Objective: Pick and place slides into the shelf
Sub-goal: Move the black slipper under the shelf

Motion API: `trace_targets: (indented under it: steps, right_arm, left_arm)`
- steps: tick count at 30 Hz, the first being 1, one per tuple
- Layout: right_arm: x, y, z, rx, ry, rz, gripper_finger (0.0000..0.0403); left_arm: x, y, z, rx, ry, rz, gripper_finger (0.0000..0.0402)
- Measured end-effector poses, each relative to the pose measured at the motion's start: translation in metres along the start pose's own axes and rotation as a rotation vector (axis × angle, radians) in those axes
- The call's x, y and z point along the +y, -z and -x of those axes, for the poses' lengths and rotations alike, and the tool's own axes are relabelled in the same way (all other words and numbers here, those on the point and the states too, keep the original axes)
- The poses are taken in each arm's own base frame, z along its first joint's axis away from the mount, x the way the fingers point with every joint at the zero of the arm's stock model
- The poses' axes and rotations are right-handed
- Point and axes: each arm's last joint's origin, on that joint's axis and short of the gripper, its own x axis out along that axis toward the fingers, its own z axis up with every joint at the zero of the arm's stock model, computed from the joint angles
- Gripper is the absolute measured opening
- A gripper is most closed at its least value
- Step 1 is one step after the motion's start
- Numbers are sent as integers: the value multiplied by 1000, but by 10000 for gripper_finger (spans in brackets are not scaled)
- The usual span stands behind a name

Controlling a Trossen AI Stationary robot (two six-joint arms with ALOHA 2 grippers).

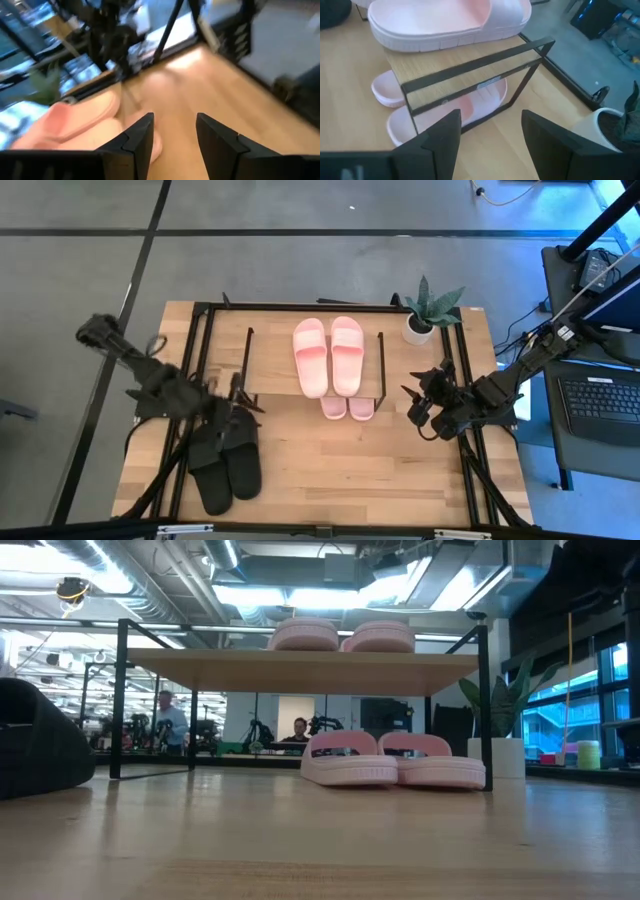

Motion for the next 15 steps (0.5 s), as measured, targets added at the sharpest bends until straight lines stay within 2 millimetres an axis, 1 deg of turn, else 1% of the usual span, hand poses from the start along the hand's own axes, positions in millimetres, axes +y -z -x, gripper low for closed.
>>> trace_targets:
  steps: [4, 7, 10, 15]
  right_arm:
    - [-1, 11, -7, 3, 32, 47, 210]
    - [-3, 24, -14, 15, 55, 50, 210]
    - [-5, 40, -22, 30, 78, 48, 210]
    - [-8, 61, -33, 39, 99, 26, 210]
  left_arm:
    - [-25, -26, 2, 109, -138, -39, 141]
    - [-43, -39, 5, 129, -206, 17, 141]
    - [-61, -43, 4, 139, -241, 30, 141]
    - [-81, -37, -9, 179, -299, 46, 141]
